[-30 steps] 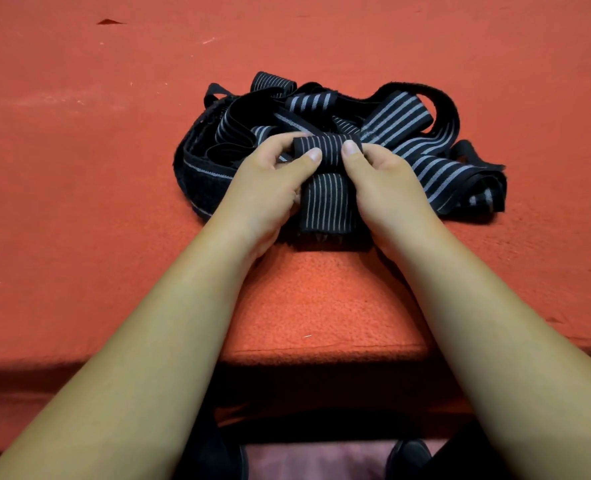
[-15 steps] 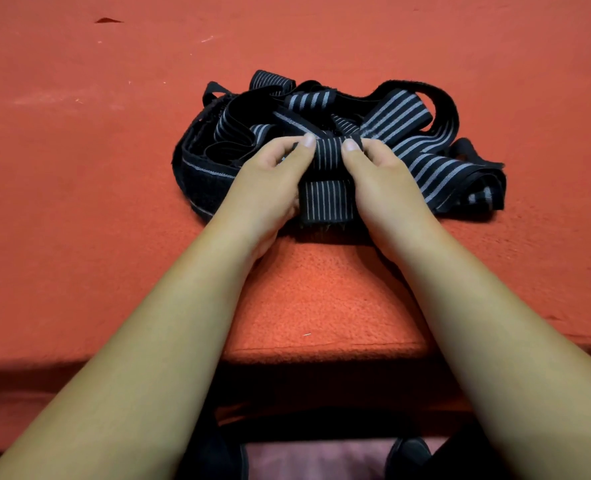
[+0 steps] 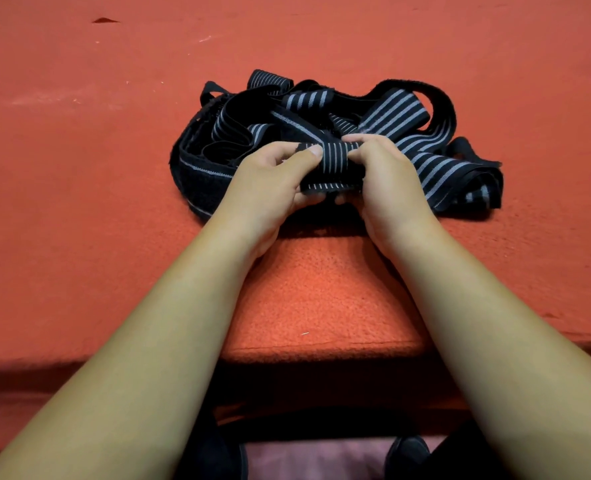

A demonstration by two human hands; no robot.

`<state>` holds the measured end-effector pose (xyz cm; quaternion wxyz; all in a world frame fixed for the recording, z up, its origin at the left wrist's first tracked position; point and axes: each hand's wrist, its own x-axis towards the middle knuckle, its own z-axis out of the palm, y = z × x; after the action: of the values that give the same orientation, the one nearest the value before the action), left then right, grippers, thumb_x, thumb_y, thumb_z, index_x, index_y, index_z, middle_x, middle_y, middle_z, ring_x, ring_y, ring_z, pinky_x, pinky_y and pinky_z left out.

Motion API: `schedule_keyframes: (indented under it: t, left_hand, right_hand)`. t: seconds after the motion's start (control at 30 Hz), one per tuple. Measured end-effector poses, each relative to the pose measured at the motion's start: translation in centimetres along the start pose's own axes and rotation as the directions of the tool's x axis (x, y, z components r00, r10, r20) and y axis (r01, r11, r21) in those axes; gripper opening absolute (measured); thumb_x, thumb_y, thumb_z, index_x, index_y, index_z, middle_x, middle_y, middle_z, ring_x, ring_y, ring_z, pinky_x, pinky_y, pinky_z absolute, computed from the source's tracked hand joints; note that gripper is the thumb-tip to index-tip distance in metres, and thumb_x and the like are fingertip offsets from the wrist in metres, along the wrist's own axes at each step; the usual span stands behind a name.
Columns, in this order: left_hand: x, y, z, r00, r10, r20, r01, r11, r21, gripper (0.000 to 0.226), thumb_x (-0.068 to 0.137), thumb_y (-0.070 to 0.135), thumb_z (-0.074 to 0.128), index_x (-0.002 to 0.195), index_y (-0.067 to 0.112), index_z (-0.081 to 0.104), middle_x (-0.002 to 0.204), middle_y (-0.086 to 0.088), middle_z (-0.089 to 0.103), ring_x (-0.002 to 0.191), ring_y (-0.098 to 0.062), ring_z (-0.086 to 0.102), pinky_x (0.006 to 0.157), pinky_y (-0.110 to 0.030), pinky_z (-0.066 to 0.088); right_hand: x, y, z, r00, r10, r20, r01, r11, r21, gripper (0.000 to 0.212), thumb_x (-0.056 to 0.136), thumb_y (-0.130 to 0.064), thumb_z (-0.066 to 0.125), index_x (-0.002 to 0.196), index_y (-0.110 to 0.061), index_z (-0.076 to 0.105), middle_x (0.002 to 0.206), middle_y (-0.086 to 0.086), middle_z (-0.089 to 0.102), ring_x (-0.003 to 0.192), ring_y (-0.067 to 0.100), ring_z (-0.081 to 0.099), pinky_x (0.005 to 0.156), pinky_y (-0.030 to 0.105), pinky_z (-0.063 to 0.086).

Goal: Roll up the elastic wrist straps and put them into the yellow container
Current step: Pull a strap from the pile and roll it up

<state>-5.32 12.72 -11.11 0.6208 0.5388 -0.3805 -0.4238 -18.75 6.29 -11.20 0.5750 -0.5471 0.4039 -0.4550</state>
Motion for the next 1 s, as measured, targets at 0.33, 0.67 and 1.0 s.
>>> schedule_keyframes:
  t: [0.33, 0.67, 1.0]
  left_hand:
    - [0.3, -0.3, 1.7, 0.999, 0.035, 0.006, -0.035, 0.999, -0.012, 0.039, 0.094, -0.003, 0.076, 0.131, 0.007, 0.07, 0.114, -0.013, 0.078, 0.114, -0.029, 0.077, 0.107, -0.052, 0.06]
    - [0.3, -0.2, 9.5, 0.982, 0.181, 0.056, -0.189, 0.956, 0.223, 0.047, 0.087, 0.023, 0.088, 0.132, 0.022, 0.076, 0.116, 0.002, 0.082, 0.109, -0.014, 0.078, 0.103, -0.047, 0.062]
    - [1.8, -3.2, 22.0, 0.978, 0.166, 0.127, -0.202, 0.909, 0.364, 0.043, 0.08, 0.032, 0.079, 0.12, 0.021, 0.073, 0.106, 0.002, 0.082, 0.097, -0.016, 0.08, 0.095, -0.048, 0.064]
  right_hand:
    - [-0.7, -0.8, -2.6, 0.996, -0.066, -0.064, 0.055, 0.985, -0.166, 0.035, 0.09, -0.035, 0.065, 0.124, -0.031, 0.069, 0.111, -0.005, 0.08, 0.099, 0.015, 0.079, 0.095, 0.049, 0.064]
    - [-0.4, -2.7, -10.3, 0.961, -0.174, -0.216, 0.134, 0.973, -0.188, 0.033, 0.098, -0.015, 0.063, 0.128, -0.026, 0.072, 0.114, -0.009, 0.078, 0.108, 0.012, 0.075, 0.104, 0.04, 0.059]
    - [0.0, -2.7, -20.6, 0.908, -0.061, -0.415, -0.017, 0.983, -0.181, 0.025, 0.09, -0.015, 0.052, 0.103, -0.014, 0.073, 0.087, 0.002, 0.073, 0.075, 0.016, 0.071, 0.07, 0.035, 0.063]
